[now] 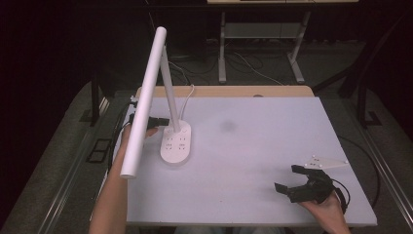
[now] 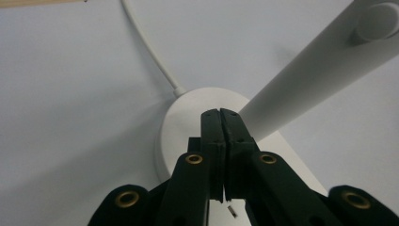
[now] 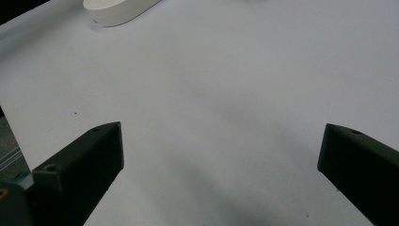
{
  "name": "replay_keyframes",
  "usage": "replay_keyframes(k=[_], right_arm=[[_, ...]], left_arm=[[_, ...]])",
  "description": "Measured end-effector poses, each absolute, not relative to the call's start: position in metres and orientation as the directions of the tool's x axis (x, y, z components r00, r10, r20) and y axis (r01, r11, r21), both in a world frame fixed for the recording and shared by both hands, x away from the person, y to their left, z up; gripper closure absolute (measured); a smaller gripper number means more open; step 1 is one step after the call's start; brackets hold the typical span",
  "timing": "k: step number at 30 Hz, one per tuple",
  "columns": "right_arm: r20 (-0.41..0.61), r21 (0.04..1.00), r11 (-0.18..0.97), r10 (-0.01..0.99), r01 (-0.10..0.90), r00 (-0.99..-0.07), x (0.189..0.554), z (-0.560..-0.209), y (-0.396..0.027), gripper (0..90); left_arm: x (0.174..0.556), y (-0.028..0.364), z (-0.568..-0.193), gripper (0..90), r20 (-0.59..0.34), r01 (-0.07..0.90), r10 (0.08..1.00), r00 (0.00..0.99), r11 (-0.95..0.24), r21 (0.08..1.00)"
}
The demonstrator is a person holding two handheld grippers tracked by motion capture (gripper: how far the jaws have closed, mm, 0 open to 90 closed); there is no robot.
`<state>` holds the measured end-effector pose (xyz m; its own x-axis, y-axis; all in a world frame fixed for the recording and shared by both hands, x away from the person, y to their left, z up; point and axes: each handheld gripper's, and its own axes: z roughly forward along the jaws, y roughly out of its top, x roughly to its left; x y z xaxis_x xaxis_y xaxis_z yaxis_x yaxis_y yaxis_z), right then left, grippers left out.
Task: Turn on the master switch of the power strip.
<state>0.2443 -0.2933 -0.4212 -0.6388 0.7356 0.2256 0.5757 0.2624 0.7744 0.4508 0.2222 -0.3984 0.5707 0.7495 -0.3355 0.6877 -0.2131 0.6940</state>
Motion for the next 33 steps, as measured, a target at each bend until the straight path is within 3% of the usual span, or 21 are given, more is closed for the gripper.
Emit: replay_keyframes(k=[33], right_arm=[[0.224,0.765,0.279,0.729,0.58,-0.647,0.245,-0.422,-0.291,0.2]], left_arm=[[0.452,0.21,-0.415,89.7,-0.293,0.716,0.772,0.564,-0.28,0.64]])
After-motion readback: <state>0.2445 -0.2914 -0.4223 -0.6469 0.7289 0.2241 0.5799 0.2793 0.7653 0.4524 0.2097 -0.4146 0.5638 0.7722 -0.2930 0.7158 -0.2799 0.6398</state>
